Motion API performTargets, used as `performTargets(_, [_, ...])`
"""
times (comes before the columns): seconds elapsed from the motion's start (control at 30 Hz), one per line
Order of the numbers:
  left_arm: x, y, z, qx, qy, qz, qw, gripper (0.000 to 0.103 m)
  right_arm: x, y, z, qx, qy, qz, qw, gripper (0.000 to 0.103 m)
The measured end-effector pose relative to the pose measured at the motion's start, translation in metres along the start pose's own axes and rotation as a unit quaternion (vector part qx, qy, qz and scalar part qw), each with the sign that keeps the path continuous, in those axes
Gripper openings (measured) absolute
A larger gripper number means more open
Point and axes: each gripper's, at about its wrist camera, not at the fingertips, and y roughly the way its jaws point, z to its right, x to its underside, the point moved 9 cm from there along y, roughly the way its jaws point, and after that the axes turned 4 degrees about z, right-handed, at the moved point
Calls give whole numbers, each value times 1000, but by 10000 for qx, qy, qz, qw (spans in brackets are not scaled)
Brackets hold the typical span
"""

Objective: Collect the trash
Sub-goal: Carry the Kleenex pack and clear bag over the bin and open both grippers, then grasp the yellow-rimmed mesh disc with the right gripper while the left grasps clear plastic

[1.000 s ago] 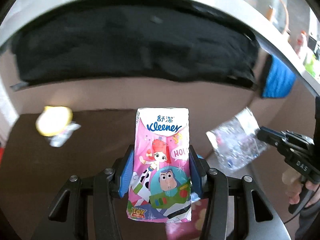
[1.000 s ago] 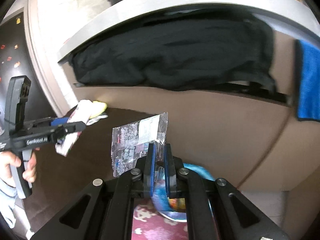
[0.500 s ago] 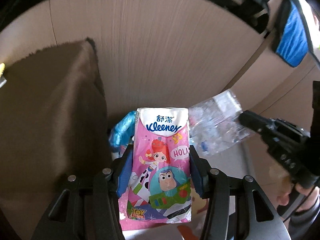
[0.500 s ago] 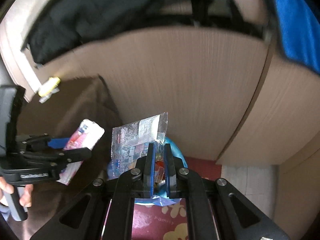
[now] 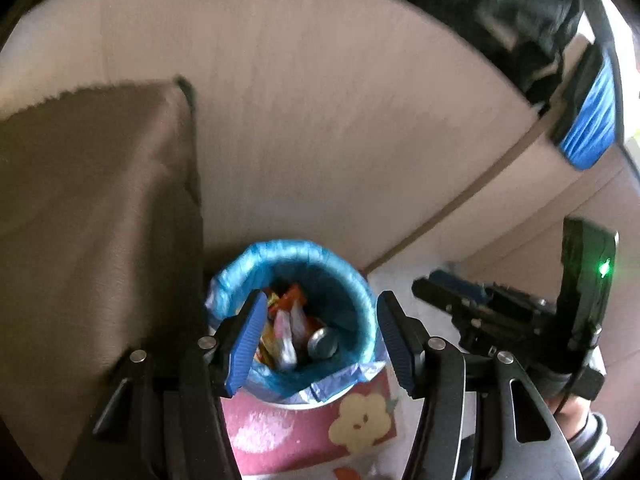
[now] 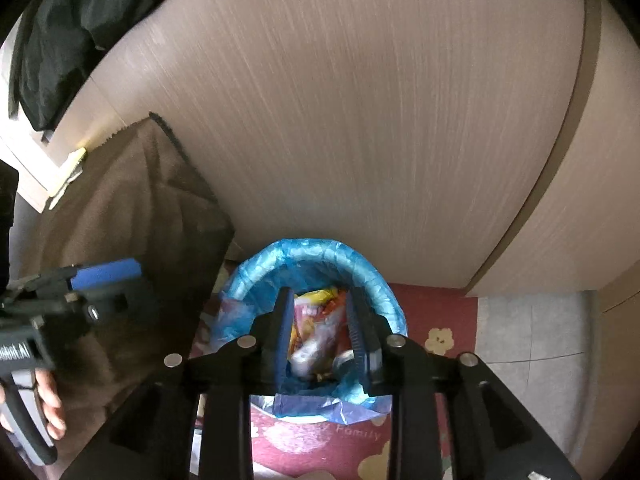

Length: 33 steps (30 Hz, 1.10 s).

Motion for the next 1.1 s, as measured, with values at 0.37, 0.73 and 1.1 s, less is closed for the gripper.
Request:
performTargets(0.37, [-35, -143, -77, -588, 227, 1089, 9921, 58, -66, -81, -127, -638, -829, 900, 9904, 34])
performTargets(0.73, [-33, -212, -281, -1460, -1196, 1378, 9723, 58, -103, -24, -344, -1694, -2071, 497, 9623, 40])
performTargets(1.1, [-69, -204, -366, -1195, -1754, 1601, 9640, 57, -152, 86, -399, -1858, -1263, 417, 9735, 41])
